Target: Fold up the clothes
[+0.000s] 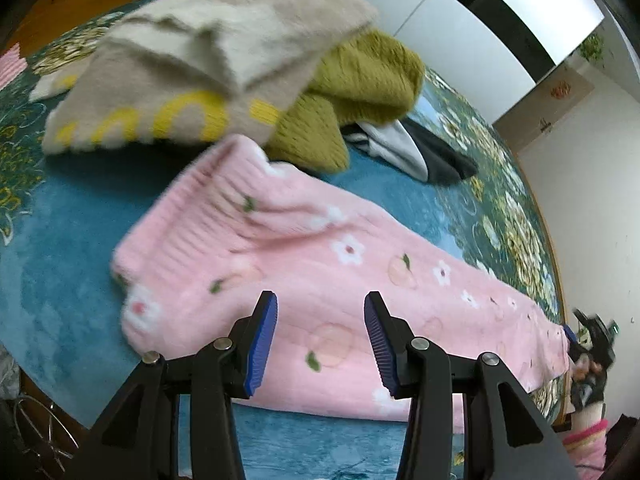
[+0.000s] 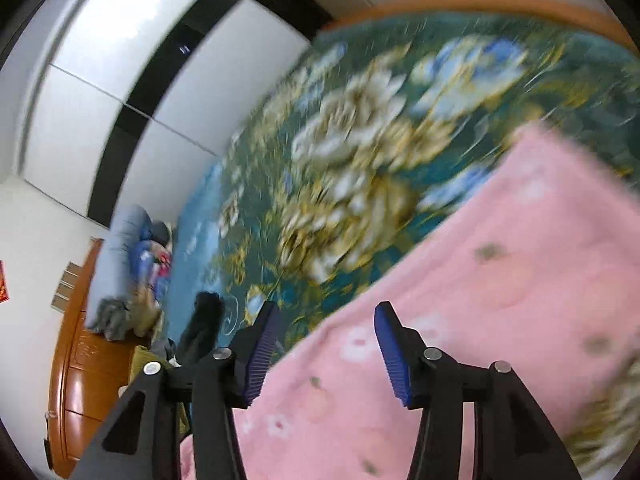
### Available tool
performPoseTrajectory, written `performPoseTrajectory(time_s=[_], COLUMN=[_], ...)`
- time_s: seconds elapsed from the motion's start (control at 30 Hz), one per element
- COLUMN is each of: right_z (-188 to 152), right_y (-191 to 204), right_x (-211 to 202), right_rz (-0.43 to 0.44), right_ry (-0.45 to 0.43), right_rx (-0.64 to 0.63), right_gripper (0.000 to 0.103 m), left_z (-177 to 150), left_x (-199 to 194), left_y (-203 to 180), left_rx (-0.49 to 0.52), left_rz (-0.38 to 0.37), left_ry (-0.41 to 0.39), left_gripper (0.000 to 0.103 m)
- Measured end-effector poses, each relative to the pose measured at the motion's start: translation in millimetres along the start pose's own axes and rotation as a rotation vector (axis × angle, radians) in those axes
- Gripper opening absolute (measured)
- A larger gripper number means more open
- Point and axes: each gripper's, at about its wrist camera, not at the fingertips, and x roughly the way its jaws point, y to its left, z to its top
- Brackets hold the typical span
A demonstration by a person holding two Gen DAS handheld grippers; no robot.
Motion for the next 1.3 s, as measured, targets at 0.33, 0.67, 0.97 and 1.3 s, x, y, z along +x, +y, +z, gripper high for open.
performPoseTrajectory(time_s=[0.33, 0.67, 0.97, 1.3], right_z=[-20.3, 7.5, 21.3, 33.2], right_y=[-164.0, -169.0, -175.2, -100.4], right_x=[-76.6, -11.9, -10.2, -39.9], right_rz=[0.034, 0.170, 0.142, 0.016], right_ry=[-0.083, -0.097, -0.143, -0.177], right_rx=[0.329, 0.322, 0.266, 0.076], right_gripper=[0.064, 0.064, 0.021, 0.018], left_z=[-4.8, -9.1, -10.5, -16.5], left_x=[24.6, 25.7, 31.3, 21.3], left_y=[-55.1, -88.5, -106.7, -101.3], left_rx=[0.084, 0.145, 0.180, 0.160], left_rz=[0.018, 0.077, 0.103, 0.056], left_ry=[0.063, 0.065, 0.075, 0.073], left_gripper=[0.046, 0.046, 0.046, 0.046])
